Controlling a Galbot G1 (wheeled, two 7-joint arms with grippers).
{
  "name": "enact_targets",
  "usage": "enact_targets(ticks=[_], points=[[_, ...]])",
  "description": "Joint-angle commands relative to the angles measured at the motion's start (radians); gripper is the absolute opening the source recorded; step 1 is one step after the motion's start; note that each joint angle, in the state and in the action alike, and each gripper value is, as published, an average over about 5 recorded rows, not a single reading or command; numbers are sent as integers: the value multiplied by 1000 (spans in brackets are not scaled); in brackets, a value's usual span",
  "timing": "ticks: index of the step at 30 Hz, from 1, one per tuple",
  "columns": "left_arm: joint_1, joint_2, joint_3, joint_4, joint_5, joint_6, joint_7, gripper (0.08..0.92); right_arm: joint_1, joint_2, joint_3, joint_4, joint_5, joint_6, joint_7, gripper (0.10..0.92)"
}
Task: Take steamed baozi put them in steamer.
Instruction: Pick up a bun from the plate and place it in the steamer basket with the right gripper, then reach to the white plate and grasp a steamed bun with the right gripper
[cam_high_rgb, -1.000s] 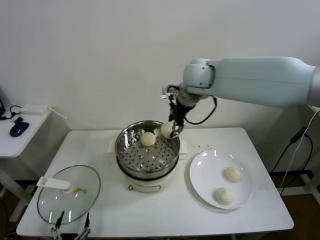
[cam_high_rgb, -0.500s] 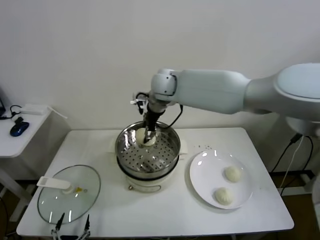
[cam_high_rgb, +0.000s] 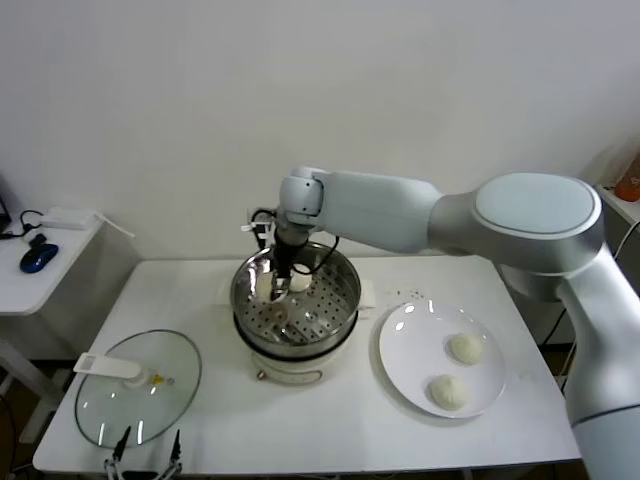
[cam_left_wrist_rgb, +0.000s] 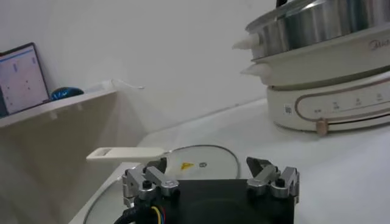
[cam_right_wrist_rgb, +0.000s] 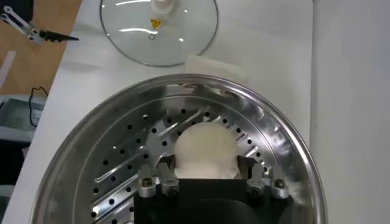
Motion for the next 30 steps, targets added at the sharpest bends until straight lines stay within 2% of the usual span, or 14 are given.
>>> enact_targets(ticks=[1, 6, 17, 23, 30], points=[[-1, 0, 0, 1, 1, 1, 1, 823, -60, 51, 16, -80, -40, 20, -8, 669], [-3, -1, 0, 2, 8, 0, 0, 823, -59, 54, 15, -76, -44, 19, -8, 673], [-4, 1, -1, 9, 10, -5, -3, 823, -42, 3, 28, -27, -36, 25, 3, 809], [-6, 2, -2, 15, 15, -8, -6, 823, 49, -104, 2, 79, 15, 29, -9, 822], [-8, 2, -2, 13, 17, -3, -5, 823, 236, -306, -184, 248, 41, 109, -120, 823]])
